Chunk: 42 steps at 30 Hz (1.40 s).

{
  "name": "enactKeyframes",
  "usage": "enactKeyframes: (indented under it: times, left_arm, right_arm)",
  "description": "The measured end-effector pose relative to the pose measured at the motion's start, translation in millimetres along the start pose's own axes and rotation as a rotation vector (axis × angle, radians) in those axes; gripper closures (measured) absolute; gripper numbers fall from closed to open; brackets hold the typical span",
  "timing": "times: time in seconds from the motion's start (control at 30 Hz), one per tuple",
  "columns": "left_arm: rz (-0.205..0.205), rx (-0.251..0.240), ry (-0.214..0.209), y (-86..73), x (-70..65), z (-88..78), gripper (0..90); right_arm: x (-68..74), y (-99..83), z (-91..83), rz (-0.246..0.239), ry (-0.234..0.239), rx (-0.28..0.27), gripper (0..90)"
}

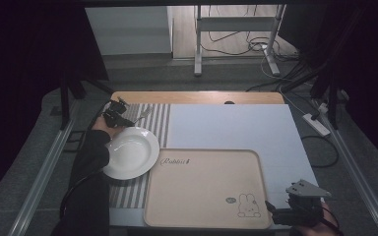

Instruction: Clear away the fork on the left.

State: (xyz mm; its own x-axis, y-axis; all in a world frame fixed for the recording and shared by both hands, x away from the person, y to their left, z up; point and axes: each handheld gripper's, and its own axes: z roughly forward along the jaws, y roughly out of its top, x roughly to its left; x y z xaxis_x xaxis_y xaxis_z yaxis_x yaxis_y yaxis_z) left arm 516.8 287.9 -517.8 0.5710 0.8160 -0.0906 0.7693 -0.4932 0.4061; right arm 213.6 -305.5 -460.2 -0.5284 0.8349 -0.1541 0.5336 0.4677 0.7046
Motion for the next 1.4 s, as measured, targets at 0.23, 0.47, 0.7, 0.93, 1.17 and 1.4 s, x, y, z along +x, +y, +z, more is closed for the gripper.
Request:
enactKeyframes:
  times: [0.23, 0.47, 0.7, 0.93, 1.17, 1.4]
  left_arm:
    - [0.0, -0.005, 0.047, -4.8, 9.2, -21.8, 83.8]
    - [-0.019, -0.027, 0.025, -11.8, 12.5, -45.8, 83.7]
    - [-0.021, -0.05, -0.025, -16.7, 0.1, -55.0, 83.7]
    - [-0.007, -0.068, -0.07, -24.7, -20.7, -49.9, 83.7]
    - [0.004, -0.088, -0.094, -34.1, -41.0, -47.7, 83.7]
    - [0.007, -0.096, -0.111, -47.0, -61.9, -52.9, 83.7]
  right_arm:
    - [0.0, 0.0, 0.3, 0.001, 0.0, -0.001, 0.0]
    - [0.1, 0.2, 0.4, 0.001, -0.001, 0.004, 0.0]
    - [-0.1, 0.1, 0.5, 0.005, -0.005, 0.001, 0.0]
    - [-0.4, 0.0, 0.0, 0.013, -0.011, -0.002, 0.0]
    - [-1.1, 0.1, -0.1, 0.018, -0.013, -0.001, 0.0]
    - [-2.3, -0.1, -0.3, 0.032, -0.017, -0.004, 0.0]
